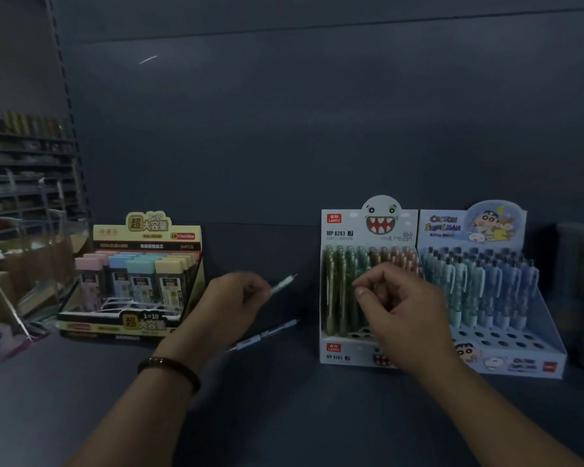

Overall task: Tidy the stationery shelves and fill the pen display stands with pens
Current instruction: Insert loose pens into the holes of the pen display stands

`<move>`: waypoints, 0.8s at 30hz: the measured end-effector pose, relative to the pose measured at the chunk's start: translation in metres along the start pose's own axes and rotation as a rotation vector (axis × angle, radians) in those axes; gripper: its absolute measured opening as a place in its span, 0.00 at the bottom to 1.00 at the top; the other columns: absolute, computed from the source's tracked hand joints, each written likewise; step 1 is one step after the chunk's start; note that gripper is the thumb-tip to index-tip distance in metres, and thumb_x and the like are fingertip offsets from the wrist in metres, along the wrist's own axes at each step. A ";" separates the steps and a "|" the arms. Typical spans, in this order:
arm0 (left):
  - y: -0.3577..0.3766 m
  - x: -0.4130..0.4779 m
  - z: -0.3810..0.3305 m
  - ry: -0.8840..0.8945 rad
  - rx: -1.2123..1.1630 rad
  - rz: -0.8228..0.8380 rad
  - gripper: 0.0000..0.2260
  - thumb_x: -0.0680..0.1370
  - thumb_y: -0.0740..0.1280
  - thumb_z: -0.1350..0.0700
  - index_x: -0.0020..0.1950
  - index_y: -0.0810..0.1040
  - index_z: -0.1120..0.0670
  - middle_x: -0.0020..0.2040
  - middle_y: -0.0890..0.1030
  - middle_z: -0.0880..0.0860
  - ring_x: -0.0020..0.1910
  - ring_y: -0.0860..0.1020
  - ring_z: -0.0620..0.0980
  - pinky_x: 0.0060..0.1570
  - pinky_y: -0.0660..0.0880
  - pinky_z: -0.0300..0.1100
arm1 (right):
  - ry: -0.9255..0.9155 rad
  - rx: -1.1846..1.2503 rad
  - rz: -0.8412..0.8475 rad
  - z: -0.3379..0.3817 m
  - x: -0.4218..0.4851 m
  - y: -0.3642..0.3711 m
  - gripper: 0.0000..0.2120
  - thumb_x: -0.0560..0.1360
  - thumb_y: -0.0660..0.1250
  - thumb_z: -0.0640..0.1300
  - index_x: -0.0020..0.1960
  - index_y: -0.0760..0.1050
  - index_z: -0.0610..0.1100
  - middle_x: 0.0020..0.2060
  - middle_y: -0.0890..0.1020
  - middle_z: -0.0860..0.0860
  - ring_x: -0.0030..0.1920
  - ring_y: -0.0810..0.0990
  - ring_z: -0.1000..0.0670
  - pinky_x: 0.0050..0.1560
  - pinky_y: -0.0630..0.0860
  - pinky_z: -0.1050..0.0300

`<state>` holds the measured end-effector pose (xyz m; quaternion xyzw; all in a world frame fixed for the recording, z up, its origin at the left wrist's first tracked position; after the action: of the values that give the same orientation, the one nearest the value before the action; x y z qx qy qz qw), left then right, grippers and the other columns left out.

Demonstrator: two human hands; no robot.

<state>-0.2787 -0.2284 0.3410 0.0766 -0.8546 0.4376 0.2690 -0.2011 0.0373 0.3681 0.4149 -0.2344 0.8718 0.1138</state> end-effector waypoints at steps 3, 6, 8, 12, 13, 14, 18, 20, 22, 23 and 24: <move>-0.017 -0.009 -0.048 0.131 -0.334 -0.101 0.06 0.83 0.69 0.57 0.48 0.82 0.48 0.36 0.80 0.42 0.33 0.74 0.39 0.36 0.70 0.30 | -0.024 0.137 0.027 0.006 -0.001 0.000 0.09 0.77 0.74 0.37 0.44 0.82 0.51 0.29 0.75 0.50 0.30 0.74 0.51 0.33 0.75 0.56; -0.008 -0.018 -0.080 0.209 -0.528 -0.014 0.06 0.83 0.68 0.59 0.49 0.82 0.50 0.36 0.81 0.45 0.34 0.75 0.40 0.36 0.73 0.36 | -0.008 0.216 -0.015 0.011 -0.002 0.001 0.06 0.76 0.75 0.41 0.50 0.84 0.52 0.32 0.79 0.50 0.33 0.79 0.48 0.36 0.80 0.51; 0.001 -0.023 -0.096 0.251 -0.575 0.029 0.06 0.84 0.68 0.60 0.51 0.82 0.51 0.39 0.82 0.46 0.36 0.77 0.40 0.37 0.74 0.36 | -0.012 0.257 -0.080 0.016 -0.003 0.000 0.06 0.77 0.75 0.44 0.52 0.84 0.52 0.35 0.82 0.51 0.36 0.82 0.49 0.38 0.82 0.51; 0.007 -0.029 -0.124 0.287 -0.600 0.076 0.06 0.84 0.67 0.61 0.52 0.82 0.52 0.44 0.85 0.46 0.42 0.83 0.42 0.42 0.77 0.35 | -0.043 0.276 -0.233 0.021 -0.003 -0.010 0.04 0.78 0.75 0.40 0.47 0.85 0.49 0.38 0.85 0.53 0.39 0.84 0.50 0.40 0.82 0.52; 0.008 -0.030 -0.133 0.291 -0.622 0.083 0.06 0.84 0.67 0.61 0.52 0.83 0.52 0.46 0.85 0.47 0.45 0.84 0.45 0.44 0.80 0.39 | -0.050 0.283 -0.260 0.023 -0.002 -0.014 0.04 0.78 0.75 0.41 0.46 0.84 0.48 0.38 0.85 0.52 0.39 0.84 0.50 0.40 0.82 0.52; 0.009 -0.031 -0.144 0.294 -0.656 0.079 0.06 0.84 0.67 0.60 0.53 0.83 0.52 0.49 0.86 0.49 0.48 0.85 0.48 0.46 0.82 0.43 | -0.068 0.289 -0.285 0.026 0.001 -0.021 0.04 0.78 0.74 0.42 0.44 0.84 0.47 0.37 0.84 0.52 0.38 0.83 0.49 0.39 0.81 0.52; 0.014 -0.034 -0.182 0.283 -0.662 -0.011 0.06 0.83 0.68 0.59 0.56 0.84 0.50 0.50 0.86 0.47 0.50 0.85 0.47 0.49 0.83 0.42 | -0.066 0.324 -0.321 0.032 0.016 -0.061 0.07 0.79 0.74 0.39 0.42 0.83 0.45 0.34 0.83 0.50 0.36 0.82 0.50 0.38 0.80 0.56; 0.026 -0.037 -0.200 0.284 -0.561 0.043 0.08 0.83 0.70 0.59 0.57 0.82 0.46 0.48 0.85 0.43 0.48 0.84 0.42 0.47 0.81 0.36 | -0.068 0.321 -0.340 0.028 0.016 -0.086 0.08 0.79 0.72 0.38 0.41 0.82 0.45 0.32 0.82 0.48 0.33 0.80 0.51 0.36 0.78 0.56; 0.040 -0.037 -0.216 0.297 -0.481 0.087 0.07 0.83 0.70 0.57 0.57 0.81 0.45 0.46 0.84 0.43 0.44 0.83 0.41 0.42 0.79 0.34 | -0.064 0.311 -0.334 0.019 0.014 -0.108 0.08 0.80 0.72 0.38 0.42 0.82 0.43 0.32 0.81 0.48 0.31 0.79 0.48 0.34 0.77 0.53; 0.047 -0.037 -0.224 0.301 -0.471 0.093 0.06 0.83 0.70 0.57 0.56 0.80 0.45 0.44 0.83 0.44 0.42 0.82 0.41 0.40 0.77 0.32 | -0.052 0.316 -0.328 0.012 0.014 -0.118 0.07 0.80 0.72 0.37 0.43 0.82 0.43 0.32 0.82 0.48 0.31 0.79 0.46 0.34 0.77 0.52; 0.053 -0.036 -0.230 0.304 -0.471 0.094 0.05 0.83 0.70 0.56 0.55 0.80 0.46 0.43 0.83 0.44 0.40 0.81 0.41 0.38 0.76 0.31 | -0.033 0.328 -0.322 0.005 0.014 -0.127 0.06 0.80 0.72 0.36 0.45 0.83 0.43 0.33 0.82 0.48 0.31 0.80 0.45 0.33 0.77 0.52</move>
<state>-0.1780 -0.0183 0.3932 -0.0941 -0.8852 0.2455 0.3838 -0.1570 0.1443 0.4216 0.4739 -0.0224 0.8620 0.1787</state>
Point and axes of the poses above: each hand's wrist, its own x-axis towards the middle knuckle, its own y-axis out of the palm, z = x × y, the point moved 7 cm from there along x, towards the middle knuckle
